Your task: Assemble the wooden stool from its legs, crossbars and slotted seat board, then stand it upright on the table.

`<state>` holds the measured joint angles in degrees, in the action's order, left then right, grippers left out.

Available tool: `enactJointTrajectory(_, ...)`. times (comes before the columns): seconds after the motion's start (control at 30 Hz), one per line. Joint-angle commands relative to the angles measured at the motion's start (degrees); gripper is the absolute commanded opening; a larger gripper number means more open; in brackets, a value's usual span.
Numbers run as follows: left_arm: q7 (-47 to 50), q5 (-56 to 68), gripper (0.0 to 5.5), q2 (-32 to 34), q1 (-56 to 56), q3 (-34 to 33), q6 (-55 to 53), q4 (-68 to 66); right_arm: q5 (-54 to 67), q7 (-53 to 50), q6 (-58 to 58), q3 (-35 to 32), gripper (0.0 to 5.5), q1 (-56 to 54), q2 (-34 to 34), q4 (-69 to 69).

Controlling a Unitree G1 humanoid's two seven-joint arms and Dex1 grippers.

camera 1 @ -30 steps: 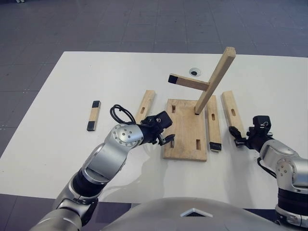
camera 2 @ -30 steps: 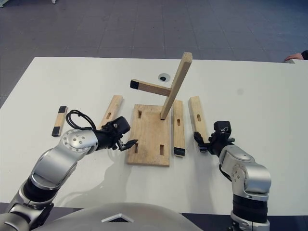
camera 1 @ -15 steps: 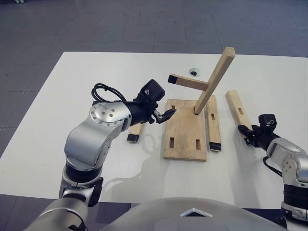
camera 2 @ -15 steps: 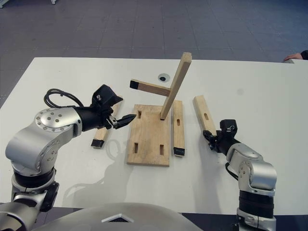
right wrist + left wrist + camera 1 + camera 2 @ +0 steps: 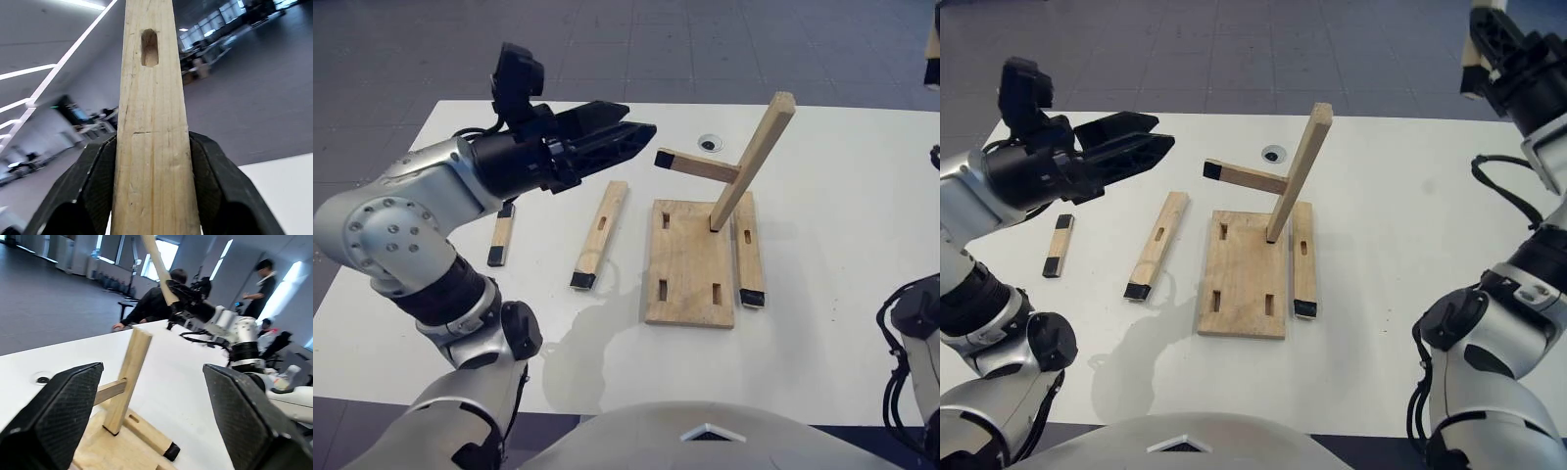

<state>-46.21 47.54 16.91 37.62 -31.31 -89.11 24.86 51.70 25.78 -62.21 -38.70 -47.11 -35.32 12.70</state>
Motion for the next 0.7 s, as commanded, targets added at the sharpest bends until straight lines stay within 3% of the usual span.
enactJointTrajectory(0.03,-1.89,9.53,3.78,1.17,3.91,-1.68,-3.34,-6.43,14.41,13.8,-8.15,3.55,2.03,0.14,0.77,-8.65)
enactJointTrajectory(0.2,3.27,13.97,3.78,-1.15,8.46,-0.06,-2.54,-11.64,20.53,23.77,-10.0,14.06,2.03,2.73,3.33,-16.75)
enactJointTrajectory(0.4,8.33,18.95,3.78,-3.8,9.11,1.81,1.06,-11.28,21.44,24.28,-9.35,24.03,2.03,7.21,7.11,-23.86)
enactJointTrajectory(0.7,12.24,28.58,3.78,-1.19,8.8,6.04,3.73,-12.1,19.52,23.61,-6.03,29.46,2.03,8.1,8.15,-25.15)
